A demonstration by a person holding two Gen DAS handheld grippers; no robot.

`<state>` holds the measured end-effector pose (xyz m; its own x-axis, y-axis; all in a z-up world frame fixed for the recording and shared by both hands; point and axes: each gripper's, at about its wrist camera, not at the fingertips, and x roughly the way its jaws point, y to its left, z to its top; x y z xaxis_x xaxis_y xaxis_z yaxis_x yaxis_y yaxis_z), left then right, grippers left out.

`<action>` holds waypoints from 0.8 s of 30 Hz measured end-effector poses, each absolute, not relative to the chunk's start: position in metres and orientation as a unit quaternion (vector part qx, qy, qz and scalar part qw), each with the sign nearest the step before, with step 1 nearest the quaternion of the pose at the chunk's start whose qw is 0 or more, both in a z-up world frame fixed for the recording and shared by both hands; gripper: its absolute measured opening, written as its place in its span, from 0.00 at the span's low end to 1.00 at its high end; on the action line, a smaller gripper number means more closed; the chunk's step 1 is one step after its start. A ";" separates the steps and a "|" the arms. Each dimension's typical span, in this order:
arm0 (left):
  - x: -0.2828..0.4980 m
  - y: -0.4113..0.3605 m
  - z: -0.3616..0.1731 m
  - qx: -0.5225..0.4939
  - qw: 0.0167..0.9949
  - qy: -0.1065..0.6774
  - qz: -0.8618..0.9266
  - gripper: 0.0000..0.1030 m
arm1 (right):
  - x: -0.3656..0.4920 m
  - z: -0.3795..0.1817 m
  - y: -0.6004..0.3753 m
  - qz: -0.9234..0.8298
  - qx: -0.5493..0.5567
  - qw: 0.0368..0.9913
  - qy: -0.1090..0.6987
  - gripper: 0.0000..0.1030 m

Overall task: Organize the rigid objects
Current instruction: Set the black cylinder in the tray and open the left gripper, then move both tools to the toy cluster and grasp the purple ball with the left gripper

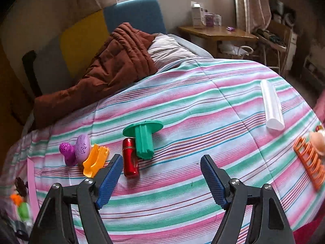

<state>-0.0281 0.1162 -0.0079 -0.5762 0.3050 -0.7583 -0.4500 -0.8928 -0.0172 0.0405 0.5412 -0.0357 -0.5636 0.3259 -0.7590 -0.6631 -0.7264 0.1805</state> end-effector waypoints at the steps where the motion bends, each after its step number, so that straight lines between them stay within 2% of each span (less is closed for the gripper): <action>1: -0.029 0.123 -0.007 -0.409 0.221 0.090 0.881 0.37 | 0.041 -0.035 0.541 0.855 -0.366 0.287 0.231 0.77; 8: -0.042 0.182 -0.010 -0.422 0.268 0.104 0.860 0.37 | 0.042 -0.033 0.534 0.858 -0.361 0.280 0.233 0.81; 24: -0.106 0.308 -0.040 -0.441 0.326 0.130 0.826 0.37 | 0.044 -0.035 0.538 0.853 -0.364 0.264 0.265 0.82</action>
<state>-0.1064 0.3085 -0.0402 -0.3985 0.4253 -0.8126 -0.6536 -0.7533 -0.0737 0.0437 0.5378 -0.0352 -0.5964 0.2570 -0.7604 -0.6428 -0.7203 0.2607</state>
